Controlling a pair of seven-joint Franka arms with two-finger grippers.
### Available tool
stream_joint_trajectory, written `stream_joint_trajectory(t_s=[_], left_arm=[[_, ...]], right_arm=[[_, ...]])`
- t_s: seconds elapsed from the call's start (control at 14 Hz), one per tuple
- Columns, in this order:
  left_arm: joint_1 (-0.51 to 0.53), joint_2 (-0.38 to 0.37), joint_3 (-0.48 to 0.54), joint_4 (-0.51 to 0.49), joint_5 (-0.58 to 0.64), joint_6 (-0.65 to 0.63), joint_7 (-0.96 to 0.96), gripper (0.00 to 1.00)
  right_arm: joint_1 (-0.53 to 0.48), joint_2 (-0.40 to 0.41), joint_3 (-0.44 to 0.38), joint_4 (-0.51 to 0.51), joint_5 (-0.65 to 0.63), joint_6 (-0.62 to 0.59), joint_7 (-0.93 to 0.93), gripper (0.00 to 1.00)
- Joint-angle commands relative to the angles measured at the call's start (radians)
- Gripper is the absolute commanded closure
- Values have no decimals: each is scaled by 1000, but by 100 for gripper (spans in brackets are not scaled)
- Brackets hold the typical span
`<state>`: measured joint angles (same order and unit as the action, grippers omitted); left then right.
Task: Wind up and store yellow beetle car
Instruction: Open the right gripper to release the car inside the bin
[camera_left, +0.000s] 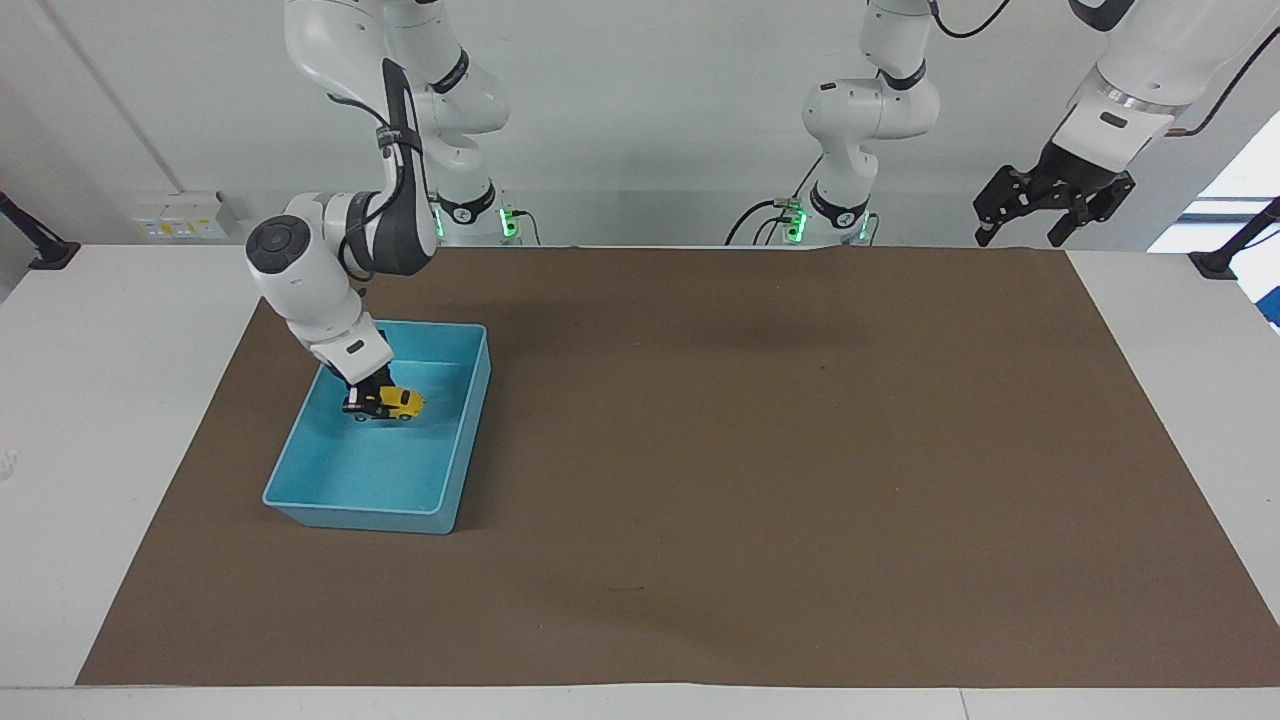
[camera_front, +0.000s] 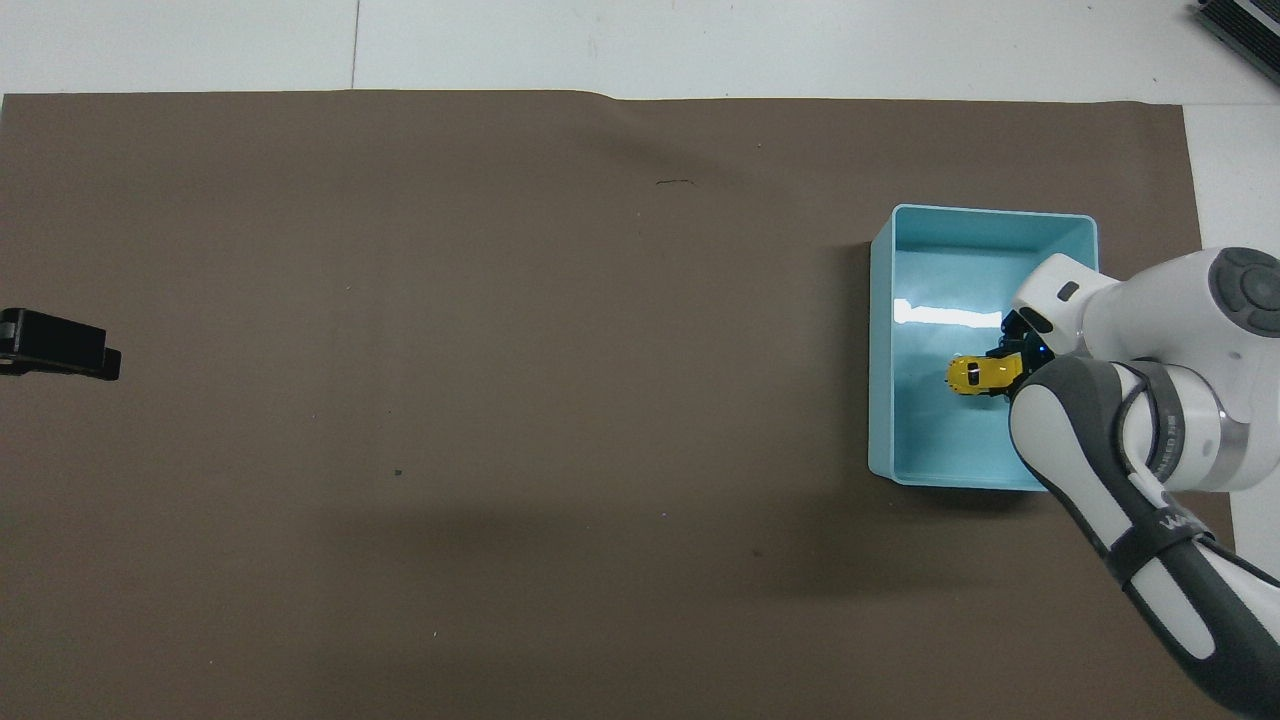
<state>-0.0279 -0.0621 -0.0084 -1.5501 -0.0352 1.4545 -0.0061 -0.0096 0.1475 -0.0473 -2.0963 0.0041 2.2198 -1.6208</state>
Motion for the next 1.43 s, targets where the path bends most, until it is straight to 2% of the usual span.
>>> stream_joint_trajectory(t_s=[0.0, 0.29, 0.36, 0.43, 0.57, 0.71, 0.79, 1.14, 1.36], left_arm=[[17, -4, -8, -5, -12, -3, 5, 0], [17, -4, -8, -5, -12, -3, 5, 0], [17, -5, -8, -5, -12, -3, 5, 0], [17, -5, -8, -5, -12, -3, 5, 0], [17, -4, -8, -5, -12, -3, 6, 0], [17, -5, -8, -5, -12, -3, 5, 0], [17, -5, -8, -5, -12, -3, 5, 0], [17, -5, -8, -5, -12, -3, 6, 0], [17, -4, -8, -5, -12, -3, 5, 0]], right_arm=[[-1, 9, 6, -16, -15, 37, -10, 100], [2, 9, 6, -24, -16, 52, -2, 100], [2, 10, 6, -24, -16, 52, -2, 93], [2, 9, 6, -24, -16, 54, -2, 76], [2, 10, 6, -24, -15, 55, 1, 34], [20, 10, 6, -22, -16, 54, 19, 4], [33, 10, 6, -19, -16, 54, 18, 0], [31, 18, 6, 2, -13, 34, 21, 0], [31, 23, 6, 65, 0, -15, 33, 0]])
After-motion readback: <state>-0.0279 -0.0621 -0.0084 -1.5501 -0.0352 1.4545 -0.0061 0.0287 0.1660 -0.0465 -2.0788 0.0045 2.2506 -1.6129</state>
